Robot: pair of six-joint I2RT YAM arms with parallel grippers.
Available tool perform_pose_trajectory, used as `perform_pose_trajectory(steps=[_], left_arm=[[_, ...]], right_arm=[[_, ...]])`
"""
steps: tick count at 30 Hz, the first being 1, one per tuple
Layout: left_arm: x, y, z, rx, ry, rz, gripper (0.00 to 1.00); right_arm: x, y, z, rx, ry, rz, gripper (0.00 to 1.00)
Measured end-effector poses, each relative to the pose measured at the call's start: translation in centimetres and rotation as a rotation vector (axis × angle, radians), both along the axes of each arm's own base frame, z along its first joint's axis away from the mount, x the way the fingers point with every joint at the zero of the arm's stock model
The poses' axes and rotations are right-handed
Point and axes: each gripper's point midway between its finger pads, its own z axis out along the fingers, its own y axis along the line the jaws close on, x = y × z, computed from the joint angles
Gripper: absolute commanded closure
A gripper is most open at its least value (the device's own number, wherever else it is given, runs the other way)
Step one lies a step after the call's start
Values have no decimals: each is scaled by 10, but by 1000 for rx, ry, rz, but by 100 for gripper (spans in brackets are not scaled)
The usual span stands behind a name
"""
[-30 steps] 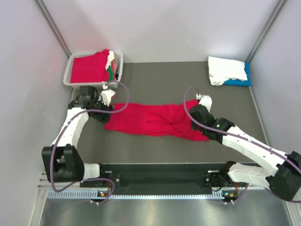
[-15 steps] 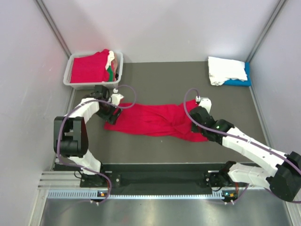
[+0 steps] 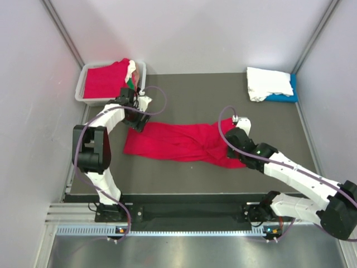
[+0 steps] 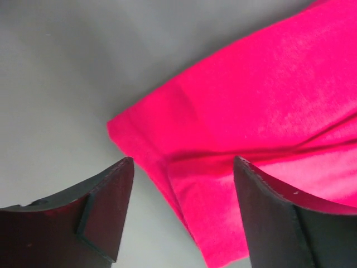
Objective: Fold and stack the t-shirts
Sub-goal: Fold the tshirt
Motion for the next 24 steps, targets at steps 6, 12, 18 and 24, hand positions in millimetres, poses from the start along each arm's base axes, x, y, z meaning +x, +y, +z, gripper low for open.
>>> perform_pose_trajectory(steps=[6, 12, 18, 24], left_arm=[[-2, -1, -15, -8, 43, 18, 34], [-10, 0, -22, -7, 62, 21, 34], [-24, -1, -33, -18, 103, 28, 35], [-31, -1, -29, -25, 99, 30, 37]], right_arm=[[-1, -2, 5, 8, -17, -4, 100], [-3, -5, 0, -3, -7, -6, 100], [-3, -7, 1, -9, -10, -11, 100], [-3, -9, 1, -15, -12, -16, 100]])
